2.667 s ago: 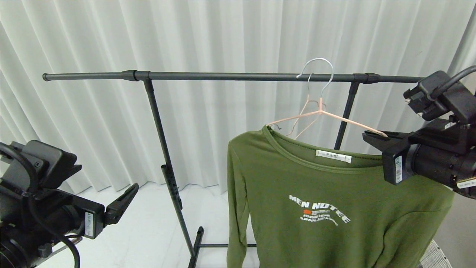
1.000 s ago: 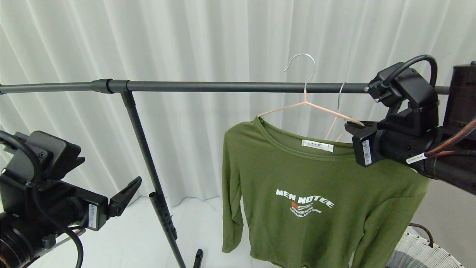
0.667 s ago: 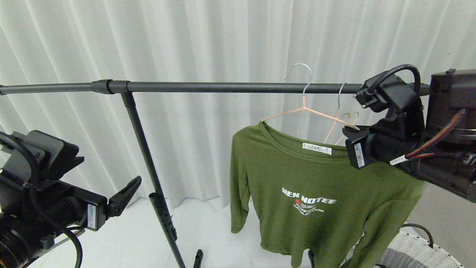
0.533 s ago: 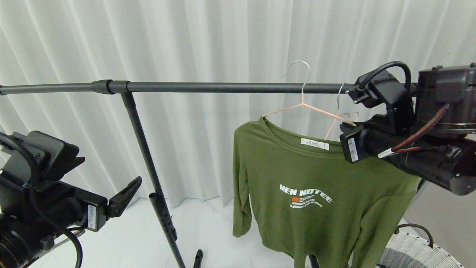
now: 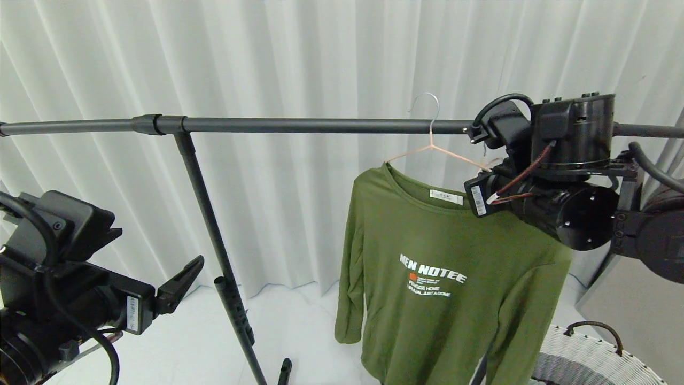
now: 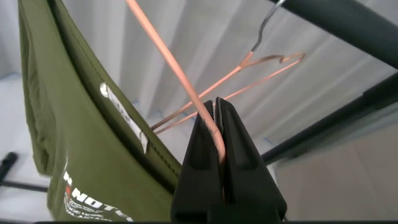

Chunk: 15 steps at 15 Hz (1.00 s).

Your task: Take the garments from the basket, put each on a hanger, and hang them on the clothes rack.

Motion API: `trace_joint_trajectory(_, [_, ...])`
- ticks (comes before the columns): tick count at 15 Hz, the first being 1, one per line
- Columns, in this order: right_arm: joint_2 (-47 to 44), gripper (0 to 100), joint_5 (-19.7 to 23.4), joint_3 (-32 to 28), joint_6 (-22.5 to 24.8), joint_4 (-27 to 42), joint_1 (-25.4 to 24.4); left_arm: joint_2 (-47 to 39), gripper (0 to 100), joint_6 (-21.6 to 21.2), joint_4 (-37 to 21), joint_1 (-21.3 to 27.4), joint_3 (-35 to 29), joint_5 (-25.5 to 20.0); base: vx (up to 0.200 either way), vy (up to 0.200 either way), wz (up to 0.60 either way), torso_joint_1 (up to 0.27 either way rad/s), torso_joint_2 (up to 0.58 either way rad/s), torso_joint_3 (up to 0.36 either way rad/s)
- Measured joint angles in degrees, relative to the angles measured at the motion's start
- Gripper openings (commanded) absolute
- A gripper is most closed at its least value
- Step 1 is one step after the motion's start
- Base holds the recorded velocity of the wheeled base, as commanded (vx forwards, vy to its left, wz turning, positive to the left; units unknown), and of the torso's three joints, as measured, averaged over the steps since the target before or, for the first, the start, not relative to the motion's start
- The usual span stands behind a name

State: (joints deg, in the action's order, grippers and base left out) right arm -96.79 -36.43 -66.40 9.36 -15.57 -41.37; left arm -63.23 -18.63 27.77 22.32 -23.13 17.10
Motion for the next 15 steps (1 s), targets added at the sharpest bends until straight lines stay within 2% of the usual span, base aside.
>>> trace_joint_trajectory(5, [-3.34, 0, -2.49, -1.79, 0.00, 0.02, 0.15, -0.20, 100, 0.00, 0.01, 0.00, -0.09, 0.00, 0.000, 0.000, 0.00, 0.000, 0.00, 0.000])
trace_joint_trajectory(11, [-4.47, 0, -2.63, -1.97, 0.10, 0.20, -1.40, -0.18, 100, -0.01, 0.00, 0.00, -0.09, 0.00, 0.000, 0.000, 0.00, 0.000, 0.00, 0.000])
trace_joint_trajectory(15, [-5.61, 0, -2.61, -4.40, 0.10, 0.44, -3.24, -0.07, 100, -0.09, 0.01, 0.00, -0.09, 0.00, 0.000, 0.000, 0.00, 0.000, 0.00, 0.000])
